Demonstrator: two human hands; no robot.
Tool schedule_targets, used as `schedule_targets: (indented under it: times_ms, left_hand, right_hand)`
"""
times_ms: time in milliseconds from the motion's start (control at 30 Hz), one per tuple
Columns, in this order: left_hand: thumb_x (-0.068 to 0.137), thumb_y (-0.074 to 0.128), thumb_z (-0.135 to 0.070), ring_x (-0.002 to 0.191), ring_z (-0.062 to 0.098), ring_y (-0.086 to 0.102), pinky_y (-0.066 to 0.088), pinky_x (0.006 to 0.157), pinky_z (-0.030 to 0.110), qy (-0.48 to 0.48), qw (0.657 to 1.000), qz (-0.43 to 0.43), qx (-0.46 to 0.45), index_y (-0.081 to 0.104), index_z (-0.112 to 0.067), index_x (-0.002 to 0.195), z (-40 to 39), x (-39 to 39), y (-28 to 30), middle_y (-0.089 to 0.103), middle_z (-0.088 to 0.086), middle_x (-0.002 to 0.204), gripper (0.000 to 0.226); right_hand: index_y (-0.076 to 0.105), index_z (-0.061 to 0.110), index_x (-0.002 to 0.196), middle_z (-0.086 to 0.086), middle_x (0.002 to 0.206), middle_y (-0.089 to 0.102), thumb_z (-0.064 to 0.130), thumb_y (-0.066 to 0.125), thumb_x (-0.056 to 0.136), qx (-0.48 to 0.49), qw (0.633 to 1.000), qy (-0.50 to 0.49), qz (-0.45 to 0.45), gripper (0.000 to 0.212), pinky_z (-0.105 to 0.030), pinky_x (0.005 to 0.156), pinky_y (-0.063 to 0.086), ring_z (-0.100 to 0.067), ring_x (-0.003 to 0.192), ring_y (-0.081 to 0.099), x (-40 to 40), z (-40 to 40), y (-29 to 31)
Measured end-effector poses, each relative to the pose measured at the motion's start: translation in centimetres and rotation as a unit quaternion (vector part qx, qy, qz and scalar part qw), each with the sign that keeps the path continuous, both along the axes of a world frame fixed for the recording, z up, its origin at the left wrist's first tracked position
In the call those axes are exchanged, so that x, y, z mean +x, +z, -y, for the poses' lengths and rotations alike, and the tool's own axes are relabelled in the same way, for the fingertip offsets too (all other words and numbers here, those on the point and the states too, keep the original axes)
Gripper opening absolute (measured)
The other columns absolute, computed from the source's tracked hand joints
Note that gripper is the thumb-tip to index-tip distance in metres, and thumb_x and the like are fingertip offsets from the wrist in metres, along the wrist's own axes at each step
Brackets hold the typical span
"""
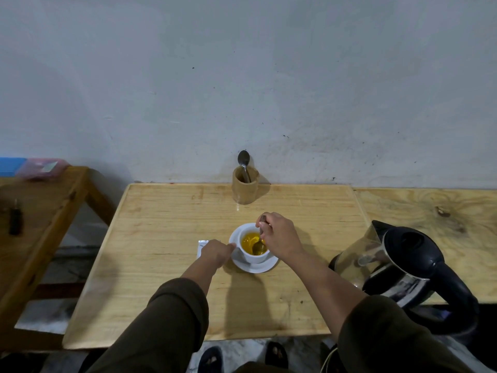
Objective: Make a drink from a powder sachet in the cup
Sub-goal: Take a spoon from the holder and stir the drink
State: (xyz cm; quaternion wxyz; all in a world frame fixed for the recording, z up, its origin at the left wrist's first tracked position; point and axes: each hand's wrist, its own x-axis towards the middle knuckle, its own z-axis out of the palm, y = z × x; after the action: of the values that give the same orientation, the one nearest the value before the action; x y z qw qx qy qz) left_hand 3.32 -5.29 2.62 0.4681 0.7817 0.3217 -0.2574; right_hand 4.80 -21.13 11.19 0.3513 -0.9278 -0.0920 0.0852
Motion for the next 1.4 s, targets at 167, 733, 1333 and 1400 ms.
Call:
schedule_targets:
  times_ms: [167,733,1333,1400]
  left_hand:
    - [0.093,0.052,-0.038,0.118,0.036,0.061,0.048,0.101,0.04,-0.011,1.0,0.002,0.003,0.058,0.006,0.123,0.1,0.0,0.2,0.065,0.023,0.124,0.054]
    - [0.092,0.053,-0.041,0.117,0.035,0.061,0.051,0.098,0.04,-0.018,1.0,0.0,0.018,0.058,0.004,0.123,0.1,-0.4,0.8,0.065,0.023,0.123,0.055]
    - [0.094,0.05,-0.041,0.119,0.037,0.059,0.049,0.098,0.038,-0.047,0.999,-0.001,0.005,0.055,0.006,0.126,-0.2,-0.5,1.1,0.064,0.024,0.126,0.057]
    - [0.094,0.05,-0.042,0.119,0.037,0.06,0.048,0.098,0.038,-0.049,0.999,-0.003,0.006,0.054,0.006,0.127,-0.2,-0.6,1.1,0.064,0.024,0.126,0.058]
  right_hand:
    - [0.069,0.008,0.098,-0.012,0.103,0.067,0.009,0.047,0.094,-0.004,1.0,0.0,0.03,0.023,-0.032,0.084,0.046,-0.024,0.096,0.06,-0.1,0.2,-0.1]
    - [0.068,0.008,0.097,-0.013,0.1,0.065,0.009,0.046,0.094,-0.011,1.0,-0.015,0.024,0.022,-0.028,0.081,0.045,-0.027,0.092,0.062,-0.4,0.1,-0.2]
    - [0.068,0.009,0.096,-0.012,0.102,0.064,0.008,0.045,0.094,-0.006,0.999,-0.037,0.022,0.023,-0.034,0.088,0.05,-0.025,0.093,0.063,-1.2,-0.3,0.0]
    - [0.07,0.01,0.099,-0.01,0.105,0.065,0.009,0.048,0.094,0.012,0.999,-0.04,0.022,0.023,-0.026,0.086,0.045,-0.022,0.097,0.062,-1.6,-0.5,-0.2]
